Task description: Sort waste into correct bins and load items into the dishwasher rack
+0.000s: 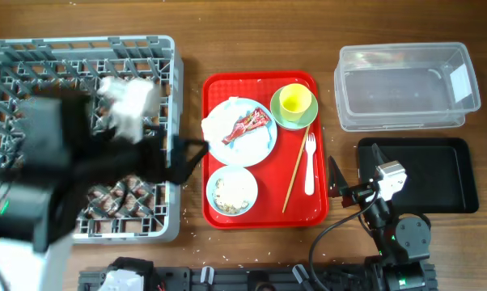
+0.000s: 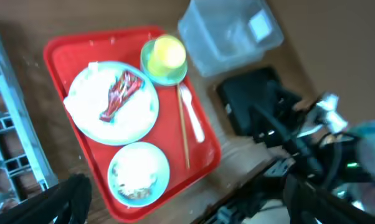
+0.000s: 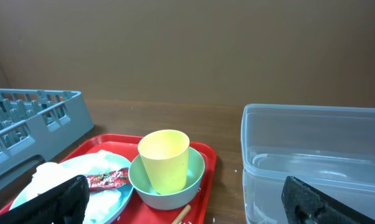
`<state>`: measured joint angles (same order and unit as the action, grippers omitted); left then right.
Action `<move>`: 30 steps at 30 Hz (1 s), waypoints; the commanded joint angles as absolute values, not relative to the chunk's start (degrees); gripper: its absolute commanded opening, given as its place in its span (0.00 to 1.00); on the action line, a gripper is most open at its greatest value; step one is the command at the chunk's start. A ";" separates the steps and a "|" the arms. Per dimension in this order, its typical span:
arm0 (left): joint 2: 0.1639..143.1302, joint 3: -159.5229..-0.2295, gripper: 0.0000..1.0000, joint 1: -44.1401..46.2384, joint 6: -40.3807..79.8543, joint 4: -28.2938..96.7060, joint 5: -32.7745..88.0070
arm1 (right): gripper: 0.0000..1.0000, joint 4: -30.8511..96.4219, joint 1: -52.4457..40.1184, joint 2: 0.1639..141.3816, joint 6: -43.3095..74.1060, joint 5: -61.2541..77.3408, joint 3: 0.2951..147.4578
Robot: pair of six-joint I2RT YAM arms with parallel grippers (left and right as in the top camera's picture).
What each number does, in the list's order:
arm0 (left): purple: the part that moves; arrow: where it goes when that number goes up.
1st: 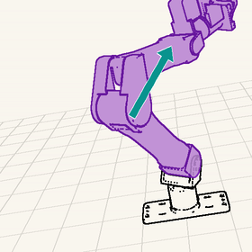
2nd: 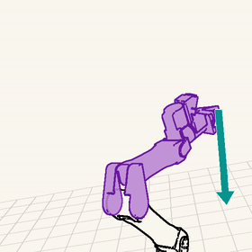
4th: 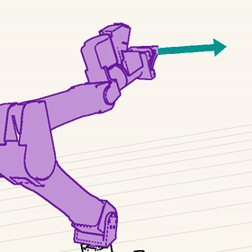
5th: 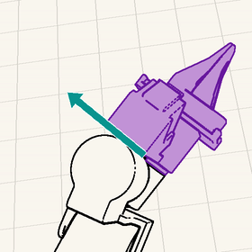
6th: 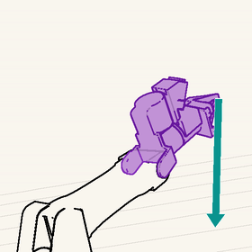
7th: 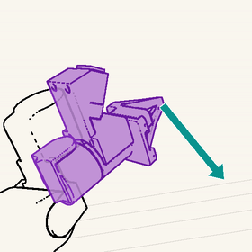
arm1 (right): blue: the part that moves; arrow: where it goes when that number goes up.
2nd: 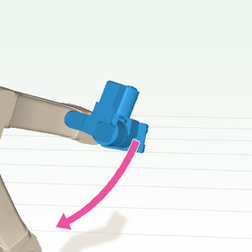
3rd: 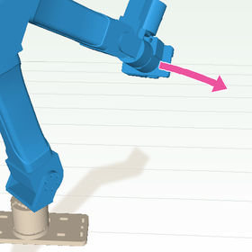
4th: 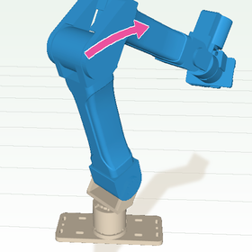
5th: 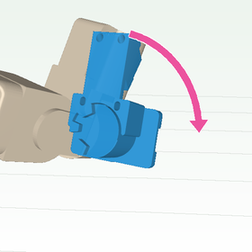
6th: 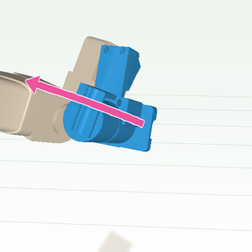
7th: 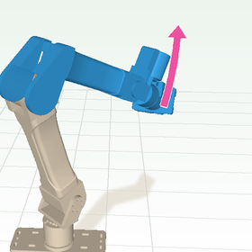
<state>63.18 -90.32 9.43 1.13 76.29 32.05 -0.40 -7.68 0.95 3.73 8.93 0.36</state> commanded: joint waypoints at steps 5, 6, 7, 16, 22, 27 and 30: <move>76.71 -92.27 1.00 26.76 -0.82 69.80 35.92 | 1.00 -0.58 -7.42 0.80 3.16 8.64 0.32; 78.46 -92.27 1.00 28.32 -0.84 68.49 37.67 | 1.00 -0.58 -7.42 0.80 3.14 8.64 0.32; 79.48 -92.27 1.00 29.19 -0.82 67.83 37.93 | 1.00 -0.58 -7.42 0.80 3.16 8.64 0.32; 83.99 -92.27 1.00 26.98 6.70 68.27 29.28 | 1.00 -0.58 -7.42 0.80 3.18 8.67 0.32; 79.29 -92.27 1.00 4.08 12.69 79.64 13.96 | 1.00 -0.58 -7.42 0.80 3.16 8.64 0.32; 78.54 -92.27 1.00 -17.85 12.69 85.38 14.04 | 1.00 -0.58 -7.42 0.80 3.16 8.64 0.32; 78.52 -92.27 1.00 -25.19 12.69 85.34 14.04 | 1.00 -0.58 -7.42 0.80 3.16 8.64 0.32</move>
<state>79.24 -91.35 -17.63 11.99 85.17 14.55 -0.40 -7.68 0.95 3.73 8.93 0.36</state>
